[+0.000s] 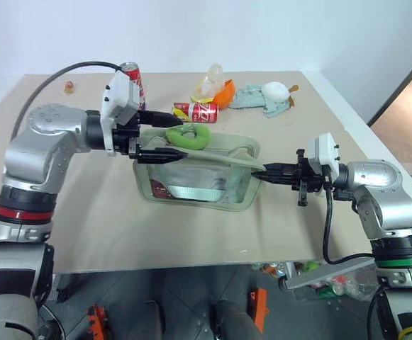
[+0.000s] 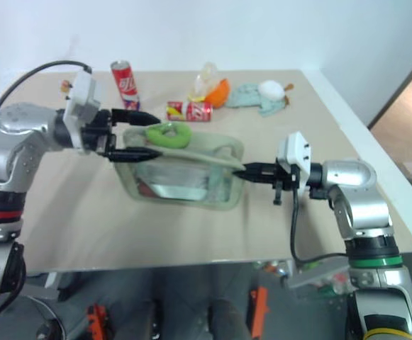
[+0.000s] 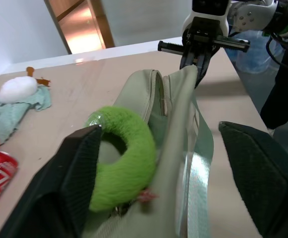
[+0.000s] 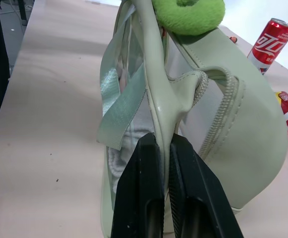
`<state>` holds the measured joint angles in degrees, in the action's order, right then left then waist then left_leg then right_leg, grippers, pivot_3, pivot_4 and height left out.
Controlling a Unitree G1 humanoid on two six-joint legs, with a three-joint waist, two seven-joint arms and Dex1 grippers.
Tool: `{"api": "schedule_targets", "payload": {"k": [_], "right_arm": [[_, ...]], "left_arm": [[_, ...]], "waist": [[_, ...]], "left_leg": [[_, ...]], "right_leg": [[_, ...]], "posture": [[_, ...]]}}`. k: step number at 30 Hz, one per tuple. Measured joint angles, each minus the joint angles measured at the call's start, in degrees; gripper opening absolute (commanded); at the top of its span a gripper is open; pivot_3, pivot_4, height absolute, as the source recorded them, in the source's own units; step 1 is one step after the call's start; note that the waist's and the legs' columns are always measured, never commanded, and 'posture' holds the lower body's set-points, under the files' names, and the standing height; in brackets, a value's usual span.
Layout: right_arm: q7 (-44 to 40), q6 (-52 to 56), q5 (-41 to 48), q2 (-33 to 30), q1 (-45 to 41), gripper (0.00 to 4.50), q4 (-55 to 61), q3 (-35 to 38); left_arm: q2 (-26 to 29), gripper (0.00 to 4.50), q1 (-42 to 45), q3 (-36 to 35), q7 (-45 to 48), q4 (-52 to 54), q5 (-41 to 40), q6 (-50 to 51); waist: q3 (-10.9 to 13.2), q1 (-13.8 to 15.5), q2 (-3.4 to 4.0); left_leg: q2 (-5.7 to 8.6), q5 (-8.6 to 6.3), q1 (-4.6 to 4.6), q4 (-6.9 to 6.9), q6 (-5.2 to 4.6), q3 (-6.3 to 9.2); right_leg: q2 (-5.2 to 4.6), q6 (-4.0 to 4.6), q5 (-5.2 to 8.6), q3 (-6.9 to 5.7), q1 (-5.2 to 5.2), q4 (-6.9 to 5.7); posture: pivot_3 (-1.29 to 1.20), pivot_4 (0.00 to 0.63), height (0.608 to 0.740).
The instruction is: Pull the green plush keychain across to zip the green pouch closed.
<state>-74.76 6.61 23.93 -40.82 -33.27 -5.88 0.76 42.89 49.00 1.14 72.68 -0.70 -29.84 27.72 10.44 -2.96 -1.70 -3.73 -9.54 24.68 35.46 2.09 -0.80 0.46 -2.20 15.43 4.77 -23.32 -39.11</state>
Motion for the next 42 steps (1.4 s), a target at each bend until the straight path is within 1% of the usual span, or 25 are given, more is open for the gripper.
{"api": "schedule_targets", "payload": {"k": [4, 7, 9, 11, 13, 15, 18, 20, 21, 22, 25, 26, 28, 29, 30, 31, 32, 36, 37, 38, 41, 42], "right_arm": [[-0.13, -0.54, -0.11, 0.33, -0.86, 0.00, -1.23, -0.36], [-0.24, -1.02, -0.30, 0.59, -1.40, 0.00, -2.01, -0.53], [-0.31, -1.12, -0.42, 0.72, -1.57, 0.00, -2.33, -0.62], [-0.41, -1.32, -0.53, 0.78, -1.59, 0.00, -2.72, -0.65], [-0.41, -1.54, -0.56, 0.78, -1.69, 0.00, -2.93, -0.58], [-0.44, -1.68, -0.61, 0.78, -1.71, 0.00, -2.96, -0.60], [-0.62, -1.70, -0.64, 0.78, -1.71, 0.00, -2.99, -0.70], [-1.04, -1.70, -0.64, 0.78, -1.71, 0.00, -3.00, -0.71], [-1.14, -1.70, -0.64, 0.78, -1.71, 0.00, -2.99, -0.71], [-1.19, -1.70, -0.64, 0.77, -1.71, 0.00, -2.99, -0.71], [-1.23, -1.64, -0.63, 0.72, -1.71, 0.00, -2.98, -0.70], [-1.23, -1.55, -0.63, 0.71, -1.71, 0.00, -2.97, -0.70], [-0.95, -0.26, -0.47, 0.67, -1.71, 0.00, -2.70, -0.63], [-0.74, 2.14, 0.33, 0.44, -1.74, 0.00, -2.23, -0.60], [-0.32, 4.86, 0.94, 0.18, -2.05, 0.00, -1.73, -0.61], [-0.26, 5.52, 1.10, 0.05, -2.16, 0.69, -1.56, -0.61], [-0.26, 6.76, 1.28, -0.26, -2.19, 0.84, -1.01, -0.62], [0.23, 10.20, 2.09, -0.90, -3.04, 2.26, 0.93, -0.52], [1.11, 12.69, 3.27, -0.90, -4.18, 2.76, 1.16, -0.14], [1.41, 13.46, 3.65, -0.90, -4.70, 2.89, 1.24, 0.06], [3.94, 22.41, 8.10, -1.23, -11.59, 4.01, 1.38, 1.91], [4.73, 24.13, 8.94, -1.33, -13.79, 4.28, 1.63, 2.38]], "left_arm": [[3.76, 3.78, -6.71, -5.28, -2.94, 4.06, -0.74, 2.69], [5.08, 3.78, -13.45, -10.44, -7.27, 7.90, -1.86, 4.56], [5.17, 3.78, -16.79, -12.64, -9.60, 9.08, -1.62, 4.45], [4.10, 3.78, -22.30, -15.50, -13.97, 10.32, -0.96, 3.72], [2.31, 3.78, -25.13, -15.99, -16.69, 10.96, -0.45, 3.43], [0.32, 3.78, -27.00, -15.81, -18.80, 11.91, -0.38, 3.14], [-2.32, 3.78, -27.28, -14.99, -20.50, 12.49, -0.45, 1.84], [-3.70, 3.28, -27.28, -14.74, -21.17, 12.49, -0.47, 1.20], [-3.92, 2.91, -27.28, -14.32, -21.20, 12.46, -0.44, 0.97], [-4.16, 2.69, -27.28, -14.04, -21.19, 12.39, -0.39, 0.72], [-4.83, 1.73, -27.28, -12.70, -21.02, 11.85, -0.30, -0.32], [-5.12, 1.35, -27.28, -12.39, -21.00, 11.70, -0.31, -0.36], [-5.30, 0.66, -27.28, -12.23, -21.00, 11.39, -0.39, -0.38], [-5.30, 0.27, -27.27, -12.23, -20.99, 11.35, -0.43, -0.38], [-5.32, 0.01, -27.25, -12.17, -20.91, 11.35, -0.51, -0.38], [-5.35, 0.00, -27.24, -12.17, -20.92, 11.34, -0.52, -0.38], [-5.35, 0.00, -27.23, -12.13, -20.88, 11.35, -0.52, -0.38], [-5.35, 0.00, -27.23, -12.06, -20.80, 11.36, -0.60, -0.37], [-5.35, 0.00, -27.23, -12.01, -20.77, 11.38, -0.65, -0.35], [-5.35, 0.00, -27.23, -11.99, -20.77, 11.38, -0.65, -0.35], [-5.35, 0.00, -27.21, -11.85, -20.56, 11.42, -0.97, -0.24], [-5.35, 0.00, -27.18, -11.72, -20.52, 11.44, -1.14, -0.23]], "waist": [[0.01, 0.03, 0.01], [0.00, 0.05, 0.00], [0.00, 0.02, 0.01], [0.00, 0.02, 0.00], [0.00, 0.22, -0.01], [0.00, 0.24, -0.01], [0.00, 0.22, -0.01], [0.00, 0.19, -0.01], [-0.01, 0.19, -0.01], [-0.01, 0.19, -0.01], [-0.01, 0.19, -0.01], [0.00, 0.19, -0.01], [0.00, 0.18, -0.01], [0.00, 0.19, -0.01], [0.00, 0.19, -0.01], [0.00, 0.19, -0.01], [0.00, 0.21, -0.01], [0.00, 0.23, -0.01], [0.00, 0.22, 0.00], [0.00, 0.22, 0.00], [0.02, 0.20, 0.02], [0.01, 0.23, 0.02]], "left_leg": [[-0.06, 0.00, -0.03, 0.00, 0.00, 0.04], [-0.07, 0.01, -0.05, 0.01, 0.00, 0.01], [-0.07, 0.01, -0.08, 0.00, 0.00, -0.03], [-0.09, 0.01, -0.12, 0.00, 0.00, -0.06], [-0.10, 0.02, -0.12, 0.02, 0.00, -0.04], [-0.10, 0.02, -0.13, 0.03, 0.01, -0.06], [-0.09, 0.04, -0.13, 0.03, 0.01, -0.08], [-0.10, 0.04, -0.14, 0.02, 0.01, -0.09], [-0.10, 0.04, -0.14, 0.02, 0.01, -0.07], [-0.10, 0.03, -0.14, 0.01, 0.01, -0.07], [-0.10, 0.03, -0.14, 0.01, 0.01, -0.08], [-0.10, 0.03, -0.13, 0.01, 0.01, -0.08], [-0.10, 0.03, -0.13, 0.01, 0.01, -0.08], [-0.10, 0.04, -0.13, 0.01, 0.01, -0.07], [-0.10, 0.04, -0.13, 0.01, 0.01, -0.07], [-0.10, 0.04, -0.13, 0.01, 0.01, -0.08], [-0.10, 0.04, -0.13, 0.02, 0.01, -0.08], [-0.10, 0.03, -0.12, 0.01, 0.01, -0.09], [-0.10, 0.03, -0.11, 0.01, 0.01, -0.10], [-0.10, 0.03, -0.11, 0.01, 0.01, -0.10], [-0.10, 0.04, -0.12, 0.01, 0.01, -0.12], [-0.10, 0.04, -0.12, 0.00, 0.01, -0.08]], "right_leg": [[0.03, 0.05, -0.01, -0.05, 0.00, -0.05], [0.02, 0.05, -0.01, -0.04, 0.02, -0.05], [0.02, 0.07, -0.03, 0.00, 0.02, -0.05], [0.02, 0.07, -0.03, 0.01, 0.05, -0.07], [0.02, 0.09, -0.04, -0.02, 0.08, -0.07], [0.02, 0.08, -0.08, 0.00, 0.07, -0.07], [0.03, 0.09, -0.13, 0.03, 0.07, -0.07], [0.05, 0.09, -0.14, 0.04, 0.06, -0.07], [0.07, 0.09, -0.14, 0.04, 0.06, -0.07], [0.07, 0.09, -0.13, 0.04, 0.06, -0.07], [0.07, 0.09, -0.13, 0.05, 0.06, -0.07], [0.07, 0.09, -0.13, 0.05, 0.05, -0.07], [0.07, 0.10, -0.13, 0.05, 0.05, -0.07], [0.07, 0.10, -0.13, 0.05, 0.05, -0.07], [0.07, 0.10, -0.14, 0.05, 0.06, -0.07], [0.07, 0.10, -0.14, 0.05, 0.05, -0.07], [0.06, 0.10, -0.14, 0.05, 0.05, -0.07], [0.06, 0.07, -0.12, 0.05, 0.05, -0.06], [0.05, 0.08, -0.12, 0.07, 0.03, -0.06], [0.05, 0.08, -0.12, 0.07, 0.03, -0.06], [0.05, 0.10, -0.15, 0.08, 0.01, -0.06], [0.05, 0.10, -0.14, 0.05, 0.02, -0.06]], "posture": [[0.00, 0.150, 0.740], [0.00, 0.150, 0.740], [0.00, 0.150, 0.740], [0.00, 0.150, 0.740], [0.00, 0.150, 0.740], [0.00, 0.150, 0.740], [0.00, 0.150, 0.740], [0.00, 0.150, 0.740], [0.00, 0.150, 0.740], [0.00, 0.150, 0.740], [0.00, 0.150, 0.740], [0.00, 0.150, 0.740], [0.00, 0.150, 0.740], [0.00, 0.150, 0.740], [0.00, 0.150, 0.740], [0.00, 0.150, 0.740], [0.00, 0.150, 0.740], [0.00, 0.150, 0.740], [0.00, 0.150, 0.740], [0.00, 0.150, 0.740], [0.00, 0.150, 0.740], [0.00, 0.150, 0.740]]}}
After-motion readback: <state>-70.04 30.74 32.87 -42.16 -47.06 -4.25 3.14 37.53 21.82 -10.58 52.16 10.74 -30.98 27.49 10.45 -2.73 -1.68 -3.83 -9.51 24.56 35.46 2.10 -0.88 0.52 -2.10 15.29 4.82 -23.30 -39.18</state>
